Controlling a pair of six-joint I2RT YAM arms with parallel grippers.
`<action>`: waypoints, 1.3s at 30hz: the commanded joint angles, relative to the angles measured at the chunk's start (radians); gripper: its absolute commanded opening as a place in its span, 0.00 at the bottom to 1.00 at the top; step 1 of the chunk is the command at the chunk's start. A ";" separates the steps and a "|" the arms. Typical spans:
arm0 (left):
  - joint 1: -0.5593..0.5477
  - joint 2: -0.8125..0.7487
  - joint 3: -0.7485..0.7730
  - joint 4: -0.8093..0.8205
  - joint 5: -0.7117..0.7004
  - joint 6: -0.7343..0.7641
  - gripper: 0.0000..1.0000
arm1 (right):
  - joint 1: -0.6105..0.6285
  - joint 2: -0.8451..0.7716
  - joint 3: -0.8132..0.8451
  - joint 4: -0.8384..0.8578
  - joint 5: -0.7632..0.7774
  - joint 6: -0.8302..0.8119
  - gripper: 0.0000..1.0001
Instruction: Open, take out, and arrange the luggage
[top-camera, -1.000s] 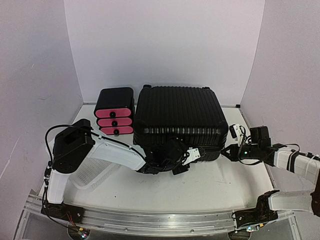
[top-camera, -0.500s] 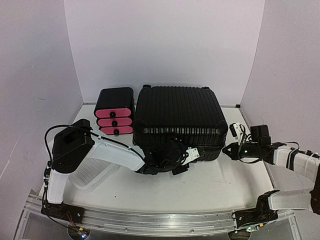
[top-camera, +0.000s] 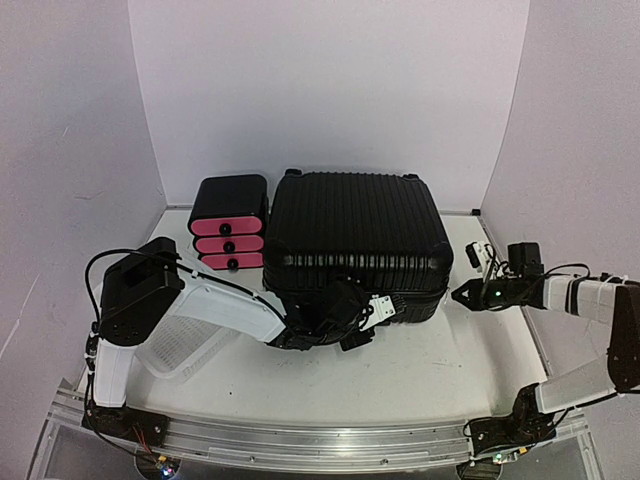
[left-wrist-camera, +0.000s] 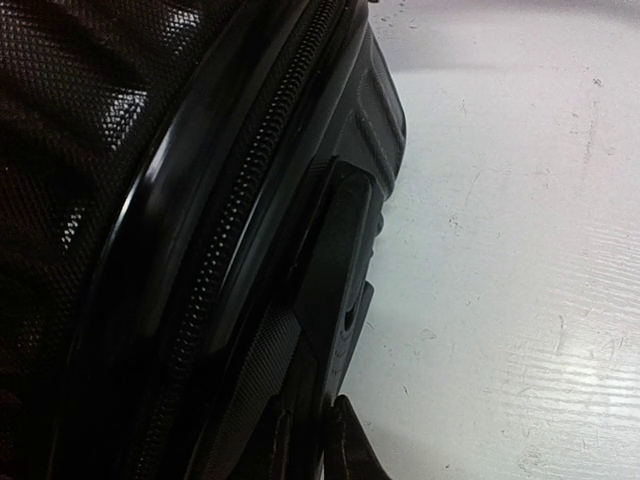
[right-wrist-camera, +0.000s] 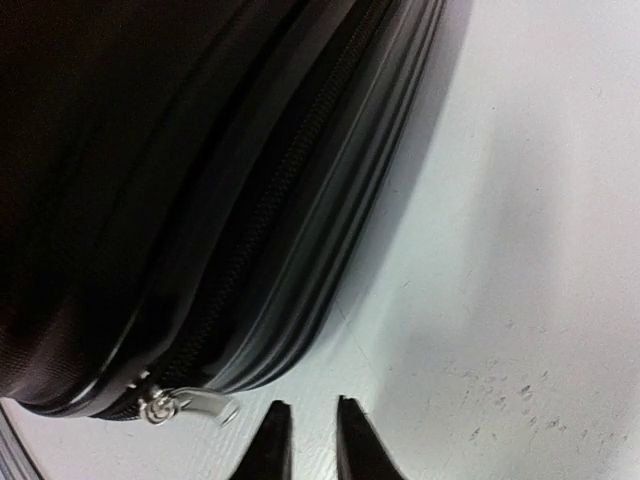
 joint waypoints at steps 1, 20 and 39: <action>0.044 -0.039 -0.034 -0.090 -0.165 -0.081 0.00 | 0.000 -0.083 0.045 -0.070 -0.051 -0.074 0.29; 0.053 -0.081 -0.102 -0.089 -0.201 -0.090 0.00 | -0.147 0.076 0.063 -0.109 -0.668 -0.428 0.98; 0.040 -0.068 -0.064 -0.096 -0.181 -0.076 0.00 | -0.053 0.299 0.328 -0.556 -0.592 -0.812 0.82</action>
